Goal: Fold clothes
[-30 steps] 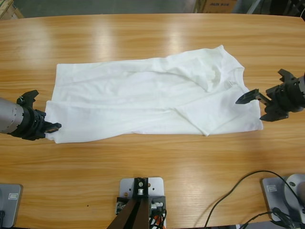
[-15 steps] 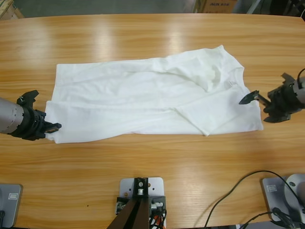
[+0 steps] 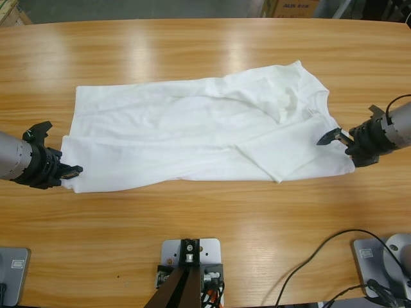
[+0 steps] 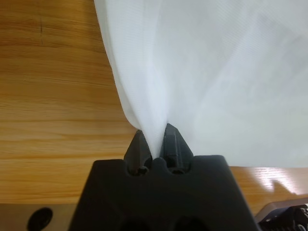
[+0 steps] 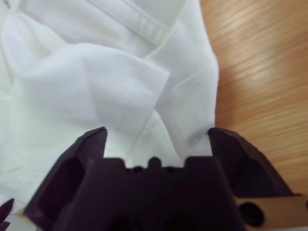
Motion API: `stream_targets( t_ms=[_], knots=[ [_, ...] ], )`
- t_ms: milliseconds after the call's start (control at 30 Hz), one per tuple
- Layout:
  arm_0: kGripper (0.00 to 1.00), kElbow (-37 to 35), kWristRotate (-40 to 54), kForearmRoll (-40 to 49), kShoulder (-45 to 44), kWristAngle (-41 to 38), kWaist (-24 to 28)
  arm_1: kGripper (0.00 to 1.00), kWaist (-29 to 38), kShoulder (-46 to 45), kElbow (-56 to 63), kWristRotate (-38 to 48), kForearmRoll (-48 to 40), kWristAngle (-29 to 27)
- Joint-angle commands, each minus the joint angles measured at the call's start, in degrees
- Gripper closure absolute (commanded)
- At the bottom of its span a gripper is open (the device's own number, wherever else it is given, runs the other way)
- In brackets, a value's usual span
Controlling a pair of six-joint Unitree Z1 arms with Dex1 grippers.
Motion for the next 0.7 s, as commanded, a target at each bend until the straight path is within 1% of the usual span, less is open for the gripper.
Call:
stream_targets(
  t_ms=[33, 67, 200, 267, 300, 400, 700],
  knots=[
    [1.000, 1.55, 0.64, 0.24, 0.22, 0.24, -0.60, 0.386, -0.25, 3.09, 1.43, 0.65, -2.27, 1.43],
    [1.000, 1.54, 0.64, 0.24, 0.22, 0.24, -0.61, 0.420, -0.25, 3.02, 1.54, 0.65, -2.43, 1.48],
    [1.000, 1.47, 0.57, 0.24, 0.30, 0.24, -0.60, 0.679, -0.25, 2.39, 1.73, 0.34, -2.69, 1.62],
    [1.000, 1.40, 0.61, 0.24, 0.46, 0.24, -0.58, 0.692, -0.25, 2.02, 1.75, 0.30, -2.75, 1.62],
    [1.000, 1.40, 0.62, 0.24, 0.48, 0.24, -0.60, 0.786, -0.25, 1.88, 1.84, 0.23, -2.76, 1.62],
    [1.000, 1.40, 0.64, 0.24, 0.48, 0.24, -0.61, 1.000, -0.25, 1.35, 2.05, 0.23, -2.76, 1.27],
    [1.000, 2.38, 0.31, 0.33, -0.01, 0.33, -0.61, 1.000, -0.25, 0.05, 2.82, -0.03, -3.94, 1.55]
  ],
)
